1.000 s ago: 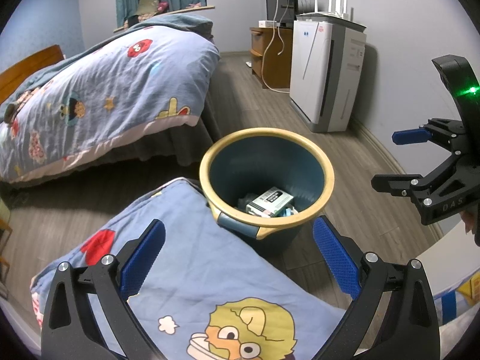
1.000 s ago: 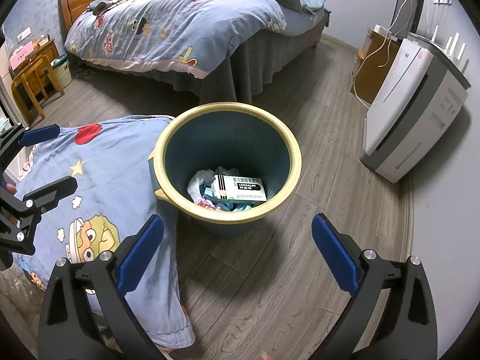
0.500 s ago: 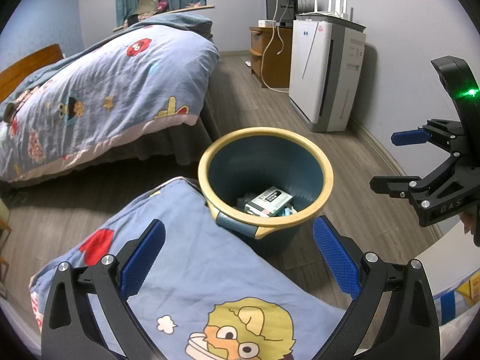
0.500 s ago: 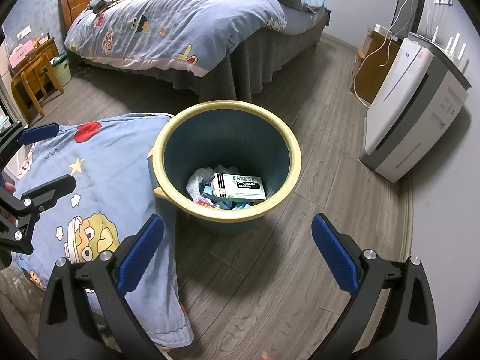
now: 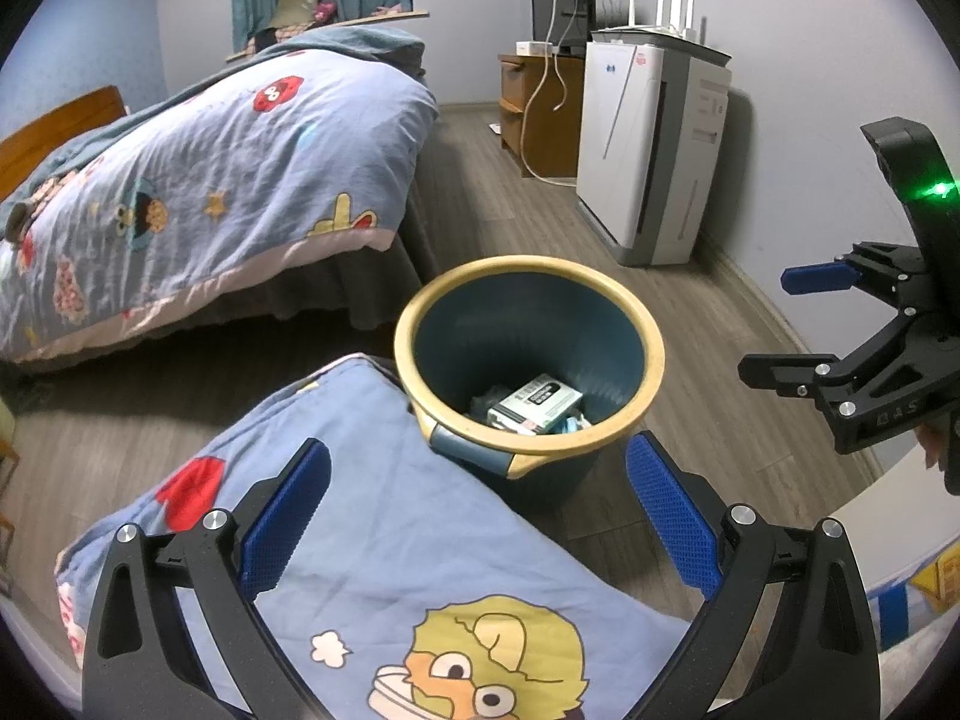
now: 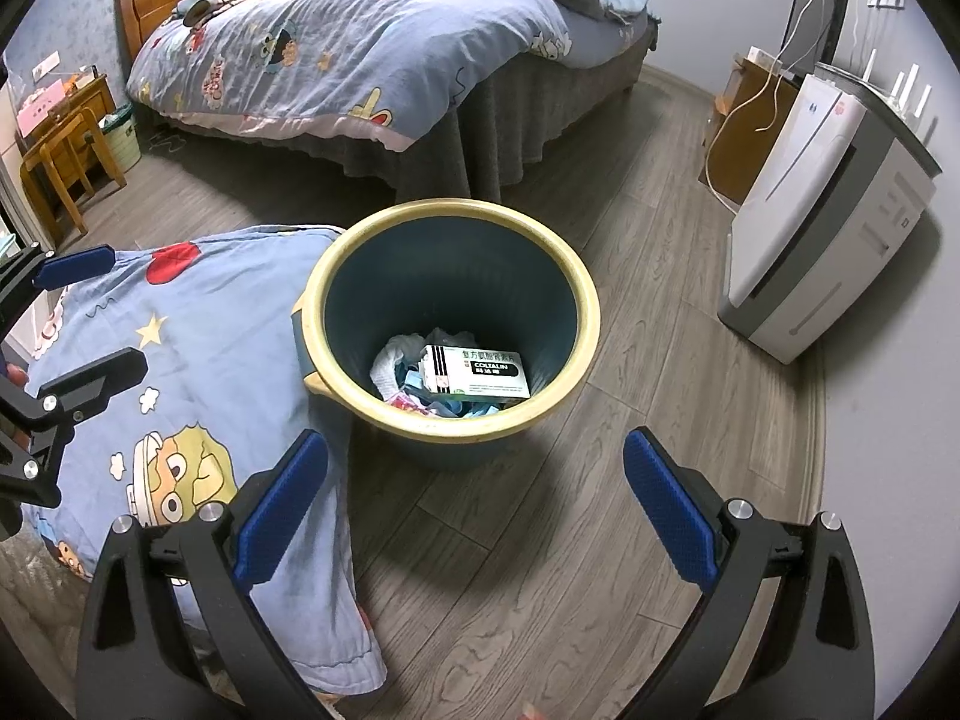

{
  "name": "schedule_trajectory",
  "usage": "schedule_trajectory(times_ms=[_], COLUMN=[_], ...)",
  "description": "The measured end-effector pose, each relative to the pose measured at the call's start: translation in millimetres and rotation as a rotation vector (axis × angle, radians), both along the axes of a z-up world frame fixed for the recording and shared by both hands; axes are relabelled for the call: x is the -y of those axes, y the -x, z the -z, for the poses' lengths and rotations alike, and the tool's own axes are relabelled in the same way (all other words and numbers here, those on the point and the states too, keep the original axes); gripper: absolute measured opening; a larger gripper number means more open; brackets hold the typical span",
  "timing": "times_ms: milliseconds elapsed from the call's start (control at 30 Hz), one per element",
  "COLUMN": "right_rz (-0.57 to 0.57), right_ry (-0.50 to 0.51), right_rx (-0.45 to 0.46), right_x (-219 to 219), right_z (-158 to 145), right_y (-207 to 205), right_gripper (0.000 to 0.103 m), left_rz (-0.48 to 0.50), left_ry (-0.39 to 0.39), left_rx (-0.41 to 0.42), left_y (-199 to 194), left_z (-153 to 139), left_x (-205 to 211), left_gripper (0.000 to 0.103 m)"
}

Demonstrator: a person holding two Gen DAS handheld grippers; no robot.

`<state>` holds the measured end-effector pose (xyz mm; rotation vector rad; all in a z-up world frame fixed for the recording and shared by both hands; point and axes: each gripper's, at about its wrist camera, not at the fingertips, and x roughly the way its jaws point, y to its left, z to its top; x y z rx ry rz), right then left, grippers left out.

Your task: Collect trash

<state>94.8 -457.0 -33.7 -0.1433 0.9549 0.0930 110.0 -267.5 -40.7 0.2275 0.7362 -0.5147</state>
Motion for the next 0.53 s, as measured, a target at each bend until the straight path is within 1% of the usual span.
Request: schedule_trajectory(times_ms=[233, 367, 433, 500, 533], right_rz=[0.017, 0.062, 0.113, 0.159, 0.176], right_ry=[0.005, 0.037, 0.057, 0.058, 0.054], right_rx=[-0.003, -0.029, -0.051, -0.06, -0.074], right_x=[3, 6, 7, 2, -6], right_z=[2, 6, 10, 16, 22], right_y=[0, -4, -10, -17, -24], right_gripper=[0.097, 0.097, 0.097, 0.097, 0.097], left_rz=[0.013, 0.004, -0.011, -0.021, -0.025], left_ry=[0.003, -0.028, -0.04, -0.008, 0.018], left_rx=[-0.018, -0.011, -0.022, -0.024, -0.007], left_y=[1, 2, 3, 9, 15], left_z=[2, -3, -10, -25, -38], left_x=[2, 2, -4, -21, -34], left_gripper=[0.098, 0.098, 0.098, 0.098, 0.098])
